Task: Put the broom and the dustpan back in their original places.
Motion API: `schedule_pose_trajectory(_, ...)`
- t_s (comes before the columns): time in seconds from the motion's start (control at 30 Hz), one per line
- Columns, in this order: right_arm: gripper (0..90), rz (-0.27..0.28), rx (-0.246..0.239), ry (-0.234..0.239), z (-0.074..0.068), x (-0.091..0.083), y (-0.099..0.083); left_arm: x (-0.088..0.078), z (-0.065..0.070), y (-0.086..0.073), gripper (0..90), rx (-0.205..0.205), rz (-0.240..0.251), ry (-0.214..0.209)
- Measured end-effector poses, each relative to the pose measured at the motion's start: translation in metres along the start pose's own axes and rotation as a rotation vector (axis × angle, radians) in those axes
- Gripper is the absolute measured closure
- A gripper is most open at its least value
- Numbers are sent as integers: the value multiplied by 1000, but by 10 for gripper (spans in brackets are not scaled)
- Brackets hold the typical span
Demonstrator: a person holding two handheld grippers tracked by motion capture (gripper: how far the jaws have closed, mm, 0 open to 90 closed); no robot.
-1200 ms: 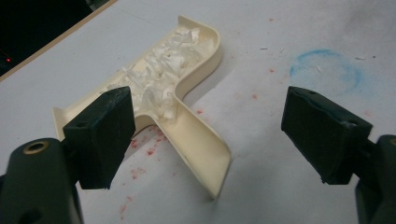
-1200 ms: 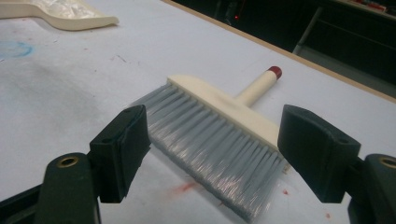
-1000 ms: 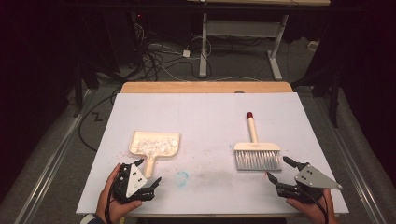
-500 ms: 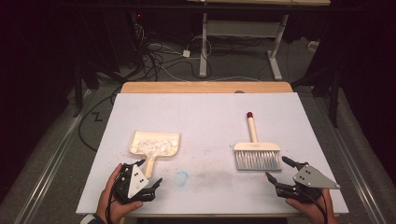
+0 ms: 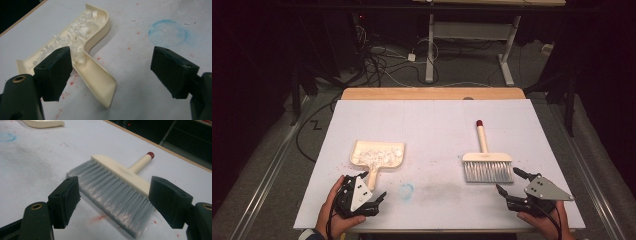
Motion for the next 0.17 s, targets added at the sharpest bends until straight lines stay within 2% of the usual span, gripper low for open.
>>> schedule_pose_trajectory(0.17,268,-5,15,-9,3,0,-2,1,0,2,169,-2,3,5)
Point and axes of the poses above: each handheld gripper's, and its own axes: x roughly forward along the jaws, y roughly out of its top, z roughly to its right, the point moved 7 cm from there along x, roughly forward along the jaws, and after that the axes turned 2 degrees about y, right-handed, at the moved point
